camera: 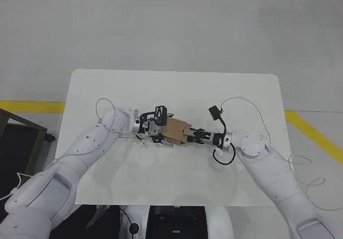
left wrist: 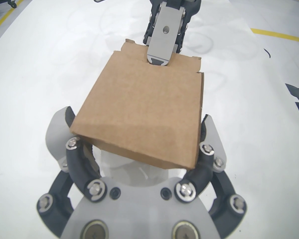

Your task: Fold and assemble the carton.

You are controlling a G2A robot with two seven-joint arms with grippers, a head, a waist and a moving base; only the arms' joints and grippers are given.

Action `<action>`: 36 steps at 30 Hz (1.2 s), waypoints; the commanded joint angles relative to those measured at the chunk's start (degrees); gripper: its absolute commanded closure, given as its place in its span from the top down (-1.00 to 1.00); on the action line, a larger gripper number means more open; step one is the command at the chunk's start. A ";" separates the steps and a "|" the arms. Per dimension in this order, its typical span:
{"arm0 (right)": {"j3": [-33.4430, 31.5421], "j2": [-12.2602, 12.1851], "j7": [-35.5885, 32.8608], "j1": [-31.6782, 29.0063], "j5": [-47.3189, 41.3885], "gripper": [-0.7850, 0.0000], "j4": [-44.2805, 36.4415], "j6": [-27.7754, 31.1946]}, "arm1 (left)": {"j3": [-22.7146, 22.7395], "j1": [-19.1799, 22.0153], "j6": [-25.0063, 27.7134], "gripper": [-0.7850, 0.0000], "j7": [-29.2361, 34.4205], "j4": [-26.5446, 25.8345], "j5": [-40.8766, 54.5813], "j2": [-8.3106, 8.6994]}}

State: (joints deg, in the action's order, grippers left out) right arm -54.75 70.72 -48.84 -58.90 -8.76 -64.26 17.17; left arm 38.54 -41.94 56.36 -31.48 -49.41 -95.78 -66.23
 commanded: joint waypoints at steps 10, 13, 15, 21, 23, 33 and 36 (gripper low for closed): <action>-0.08 -0.04 0.69 -0.16 1.58 -0.37 -1.46 -0.83 | -0.16 0.07 0.17 1.00 0.32 0.00 0.18 -0.11; -0.62 -0.22 0.78 -0.66 1.66 -0.36 -1.87 -0.68 | -0.16 0.10 0.23 1.00 0.33 0.15 0.24 -0.12; -1.11 -0.40 0.77 -1.17 1.61 -0.36 -2.33 -0.51 | -0.12 0.11 0.16 1.00 0.36 0.30 0.32 -0.12; -2.85 -1.03 0.80 -2.92 1.81 -0.35 -4.23 -0.38 | -0.23 0.20 0.19 1.00 0.44 0.36 0.33 -0.19; -3.34 -1.22 0.75 -3.42 1.89 -0.36 -4.90 -0.43 | -0.30 0.26 0.27 1.00 0.50 0.38 0.30 -0.22; -5.08 -1.88 0.56 -5.25 1.99 -0.49 -7.08 -0.62 | -0.49 0.44 0.17 1.00 0.83 0.65 0.38 -0.39; -5.37 -2.00 0.58 -5.66 1.98 -0.53 -7.64 -0.57 | -0.51 0.47 0.10 1.00 0.97 0.71 0.42 -0.43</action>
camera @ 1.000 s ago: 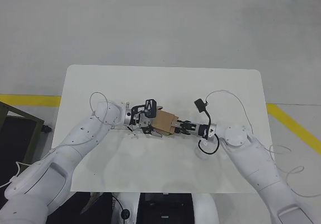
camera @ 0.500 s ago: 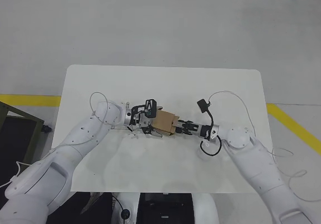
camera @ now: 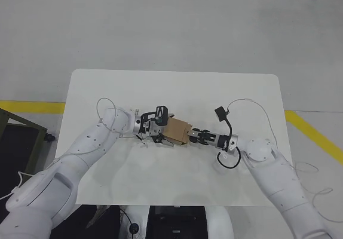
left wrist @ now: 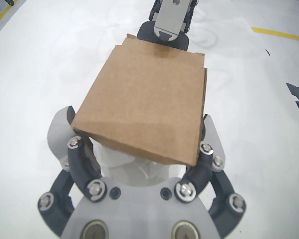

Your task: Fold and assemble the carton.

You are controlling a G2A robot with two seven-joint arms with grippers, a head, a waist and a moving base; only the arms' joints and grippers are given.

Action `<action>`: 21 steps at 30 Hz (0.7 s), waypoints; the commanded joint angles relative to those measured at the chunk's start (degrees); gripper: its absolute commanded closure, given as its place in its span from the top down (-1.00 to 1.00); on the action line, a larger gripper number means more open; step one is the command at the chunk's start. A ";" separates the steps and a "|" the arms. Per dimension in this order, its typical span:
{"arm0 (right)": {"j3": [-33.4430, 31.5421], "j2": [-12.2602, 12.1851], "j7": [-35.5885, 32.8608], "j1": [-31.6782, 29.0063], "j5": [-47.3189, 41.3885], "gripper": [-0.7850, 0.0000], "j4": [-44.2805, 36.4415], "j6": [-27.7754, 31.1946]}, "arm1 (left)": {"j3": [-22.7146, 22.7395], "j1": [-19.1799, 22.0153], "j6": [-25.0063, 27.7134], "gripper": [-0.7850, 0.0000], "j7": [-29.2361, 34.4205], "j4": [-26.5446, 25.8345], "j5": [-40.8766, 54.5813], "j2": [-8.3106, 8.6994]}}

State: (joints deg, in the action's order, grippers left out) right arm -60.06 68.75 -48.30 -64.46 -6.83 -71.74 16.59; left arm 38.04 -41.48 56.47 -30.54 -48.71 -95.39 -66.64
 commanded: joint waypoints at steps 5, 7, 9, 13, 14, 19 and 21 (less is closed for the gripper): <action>0.25 -0.04 -0.35 -0.33 0.08 -0.55 -0.95 -0.27 | -0.06 0.07 0.10 1.00 0.16 0.00 0.05 -0.05; 0.57 0.03 -0.50 -0.21 -0.12 -0.55 -1.02 -0.32 | -0.06 0.09 0.11 1.00 0.21 -0.01 0.09 -0.07; 1.05 0.15 -0.67 -0.03 -0.23 -0.55 -1.07 -0.34 | -0.07 0.11 0.11 1.00 0.25 -0.01 0.13 -0.09; 1.83 0.37 -0.61 0.46 -0.29 -0.55 -0.83 -0.29 | -0.08 0.17 0.12 1.00 0.31 0.05 0.19 -0.13; 1.98 0.41 -0.59 0.58 -0.24 -0.56 -0.81 -0.26 | -0.09 0.18 0.08 1.00 0.37 0.09 0.17 -0.13; 2.58 0.60 -0.59 1.27 -0.19 -0.54 -0.47 -0.32 | -0.05 0.18 -0.02 1.00 0.38 0.17 0.25 -0.15; 2.78 0.69 -0.52 1.60 -0.28 -0.53 -0.19 -0.37 | -0.01 0.17 -0.07 1.00 0.32 0.19 0.30 -0.14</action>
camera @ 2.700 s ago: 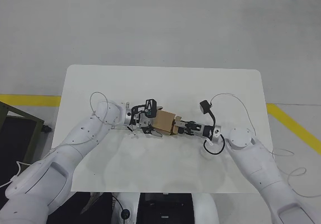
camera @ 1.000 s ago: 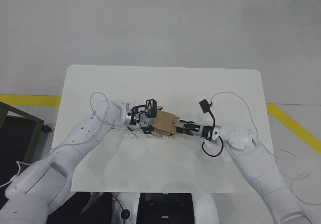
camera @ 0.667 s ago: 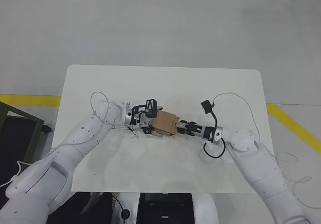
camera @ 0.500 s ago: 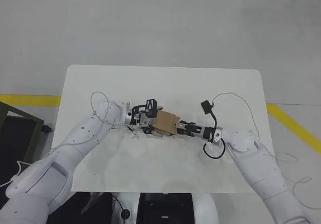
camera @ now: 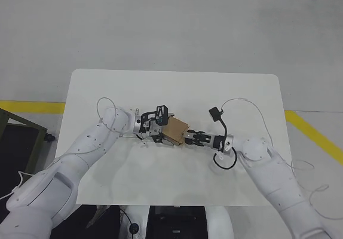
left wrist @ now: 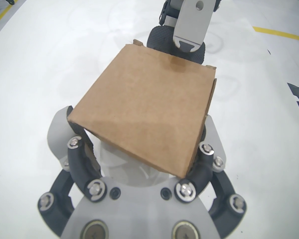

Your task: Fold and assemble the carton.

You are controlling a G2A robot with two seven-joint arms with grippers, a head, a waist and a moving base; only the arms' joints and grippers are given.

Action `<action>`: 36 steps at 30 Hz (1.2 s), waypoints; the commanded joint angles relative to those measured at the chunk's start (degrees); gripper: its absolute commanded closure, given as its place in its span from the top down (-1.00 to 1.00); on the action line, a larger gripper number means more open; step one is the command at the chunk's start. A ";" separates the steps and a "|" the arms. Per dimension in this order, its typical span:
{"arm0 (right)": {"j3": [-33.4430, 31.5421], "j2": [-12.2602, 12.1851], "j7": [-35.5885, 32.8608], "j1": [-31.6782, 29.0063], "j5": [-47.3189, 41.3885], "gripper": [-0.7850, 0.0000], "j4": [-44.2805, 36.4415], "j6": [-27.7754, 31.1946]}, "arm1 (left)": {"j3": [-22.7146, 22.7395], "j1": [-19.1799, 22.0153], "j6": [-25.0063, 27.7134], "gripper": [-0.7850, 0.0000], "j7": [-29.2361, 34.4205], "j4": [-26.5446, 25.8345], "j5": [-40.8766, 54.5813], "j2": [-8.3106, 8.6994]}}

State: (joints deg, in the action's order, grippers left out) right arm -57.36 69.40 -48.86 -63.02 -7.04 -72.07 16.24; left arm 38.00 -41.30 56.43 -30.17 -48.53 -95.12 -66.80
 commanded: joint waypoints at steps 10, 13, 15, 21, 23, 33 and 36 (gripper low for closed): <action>1.27 0.60 0.12 1.71 -1.15 -0.49 1.45 0.57 | 0.07 -0.02 0.09 1.00 -0.03 -0.11 -0.08 0.05; 1.54 0.72 0.07 2.07 -1.20 -0.47 1.81 0.59 | 0.08 -0.03 0.10 1.00 0.02 -0.12 -0.05 0.05; 1.57 0.74 0.06 2.15 -1.17 -0.40 2.00 0.59 | 0.16 -0.02 0.04 1.00 -0.04 0.00 -0.01 0.08; -0.04 0.19 -0.17 0.90 -1.08 -0.21 1.14 0.63 | 0.40 -0.01 0.12 1.00 -0.48 0.40 0.09 0.20; -1.24 -0.19 0.15 -0.12 -1.06 -0.20 0.09 0.92 | 0.54 0.02 0.08 1.00 -0.69 0.53 0.08 0.27; -9.51 -2.41 3.41 -6.87 0.01 1.00 -8.30 6.93 | 2.16 -1.76 1.57 1.00 -9.50 -0.10 -2.22 2.93; -10.95 -2.73 4.80 -7.67 1.15 1.00 -9.75 9.22 | 3.08 -2.80 1.57 1.00 -14.28 -1.22 -3.57 4.95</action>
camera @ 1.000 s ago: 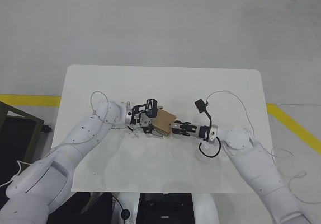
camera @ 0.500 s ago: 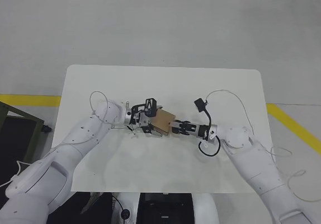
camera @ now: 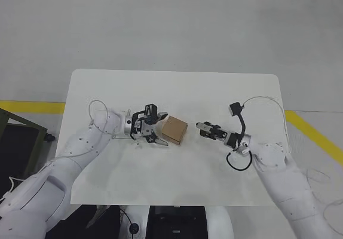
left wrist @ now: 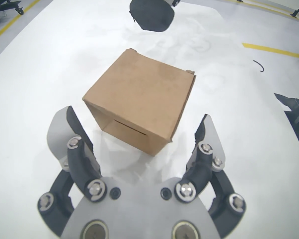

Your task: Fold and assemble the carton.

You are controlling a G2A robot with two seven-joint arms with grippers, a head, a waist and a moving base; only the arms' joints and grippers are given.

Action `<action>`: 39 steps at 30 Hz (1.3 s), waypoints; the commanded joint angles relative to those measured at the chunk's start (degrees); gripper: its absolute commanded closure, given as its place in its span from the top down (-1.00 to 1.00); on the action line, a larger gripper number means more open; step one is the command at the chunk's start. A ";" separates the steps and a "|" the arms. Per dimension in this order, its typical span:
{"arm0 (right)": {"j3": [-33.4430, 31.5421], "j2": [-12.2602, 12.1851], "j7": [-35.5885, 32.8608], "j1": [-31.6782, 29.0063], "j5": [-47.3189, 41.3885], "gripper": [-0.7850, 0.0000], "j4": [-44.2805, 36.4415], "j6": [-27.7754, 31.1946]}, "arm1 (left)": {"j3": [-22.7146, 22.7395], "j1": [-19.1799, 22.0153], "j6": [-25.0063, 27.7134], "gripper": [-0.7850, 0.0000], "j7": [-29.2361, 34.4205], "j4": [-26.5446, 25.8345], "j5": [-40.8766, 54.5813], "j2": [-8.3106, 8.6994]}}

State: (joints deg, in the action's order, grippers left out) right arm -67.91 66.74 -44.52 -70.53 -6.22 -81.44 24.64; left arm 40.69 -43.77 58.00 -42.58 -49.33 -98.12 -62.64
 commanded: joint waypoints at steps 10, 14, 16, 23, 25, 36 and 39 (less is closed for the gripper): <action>-4.91 -0.88 7.53 1.25 9.67 1.00 -0.62 8.42 | 10.21 -4.34 -0.37 1.00 -2.76 -5.38 2.21 7.11; -6.65 -1.21 8.90 2.25 11.91 1.00 -1.04 8.97 | 13.17 -5.32 -2.33 1.00 2.71 -6.54 6.89 7.56; -7.48 -1.40 9.46 2.59 13.69 1.00 -1.71 8.82 | 14.43 -5.68 -3.04 1.00 5.87 -7.39 9.95 7.60; -10.63 -2.01 13.15 2.82 20.61 1.00 -4.69 6.63 | 19.37 -6.07 -4.40 1.00 14.49 -10.84 18.50 8.20; -11.32 -2.17 13.15 2.91 21.10 1.00 -5.53 6.06 | 20.58 -6.33 -4.18 1.00 16.51 -12.06 19.66 8.49; -14.45 -2.84 12.57 3.50 21.63 1.00 -8.24 3.52 | 25.78 -8.40 -4.60 1.00 21.95 -16.58 23.81 9.66; -14.45 -2.84 12.57 3.50 21.63 1.00 -8.24 3.52 | 25.78 -8.40 -4.60 1.00 21.95 -16.58 23.81 9.66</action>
State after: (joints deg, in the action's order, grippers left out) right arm -82.35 63.90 -31.97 -67.03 15.41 -89.69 28.15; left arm 66.49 -52.19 53.39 -20.60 -65.95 -74.29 -52.97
